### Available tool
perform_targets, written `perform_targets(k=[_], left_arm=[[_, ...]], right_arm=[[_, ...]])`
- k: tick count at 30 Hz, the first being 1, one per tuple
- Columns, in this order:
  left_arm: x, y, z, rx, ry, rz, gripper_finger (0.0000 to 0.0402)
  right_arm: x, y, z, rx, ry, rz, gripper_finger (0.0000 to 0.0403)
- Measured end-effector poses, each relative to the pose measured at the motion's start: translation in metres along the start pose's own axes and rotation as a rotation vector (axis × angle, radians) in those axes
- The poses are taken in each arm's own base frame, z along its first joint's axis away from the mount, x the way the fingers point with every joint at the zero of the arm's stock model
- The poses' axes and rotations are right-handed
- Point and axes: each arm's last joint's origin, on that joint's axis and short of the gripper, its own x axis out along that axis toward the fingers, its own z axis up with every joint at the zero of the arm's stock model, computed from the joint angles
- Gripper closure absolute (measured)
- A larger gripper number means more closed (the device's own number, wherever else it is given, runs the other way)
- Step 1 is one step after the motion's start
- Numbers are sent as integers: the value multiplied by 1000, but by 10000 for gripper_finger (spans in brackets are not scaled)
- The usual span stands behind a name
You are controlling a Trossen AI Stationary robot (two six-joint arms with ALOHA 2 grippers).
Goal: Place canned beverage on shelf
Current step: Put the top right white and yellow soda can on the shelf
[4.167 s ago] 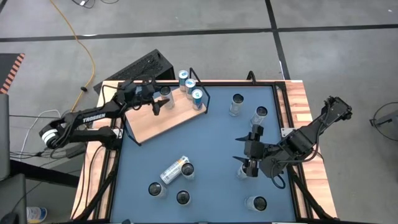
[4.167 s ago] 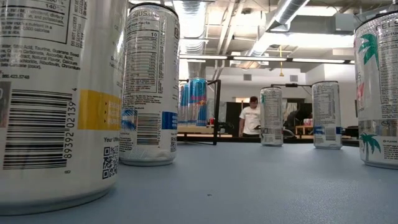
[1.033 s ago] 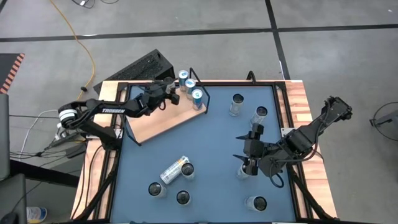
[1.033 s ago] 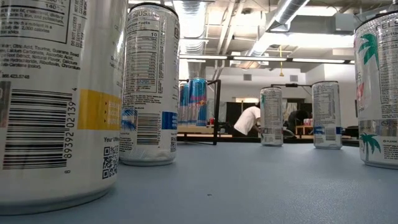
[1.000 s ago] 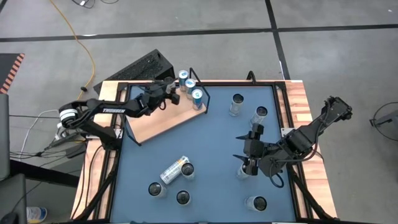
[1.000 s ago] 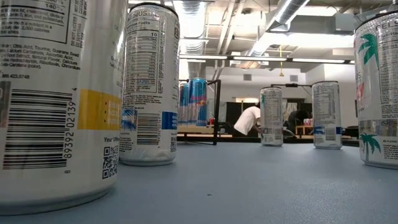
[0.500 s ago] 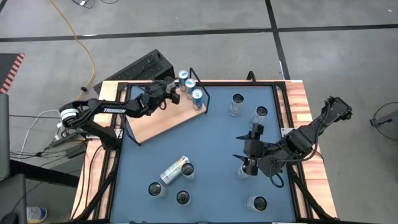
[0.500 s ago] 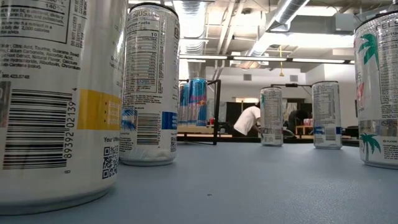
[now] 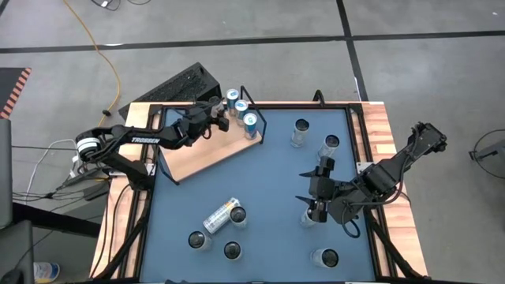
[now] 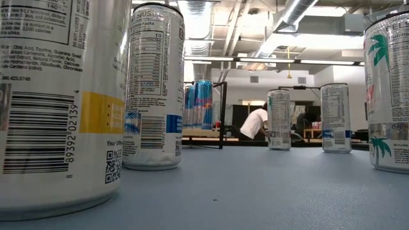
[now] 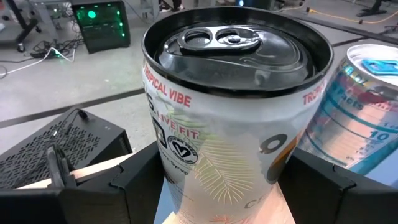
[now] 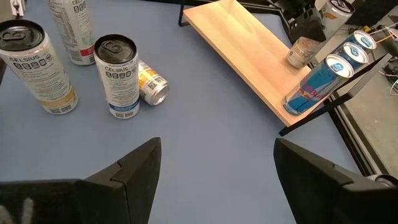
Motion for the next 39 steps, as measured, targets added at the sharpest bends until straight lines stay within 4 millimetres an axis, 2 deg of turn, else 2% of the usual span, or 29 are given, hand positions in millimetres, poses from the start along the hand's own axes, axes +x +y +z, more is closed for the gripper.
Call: perform_targets(k=[26, 39], left_arm=[[0, 0, -2, 16, 28, -28, 134], [0, -1, -2, 30, 29, -46, 98]], right_arm=[[0, 0, 0, 16, 0, 0, 107], [0, 0, 0, 16, 1, 2, 107]])
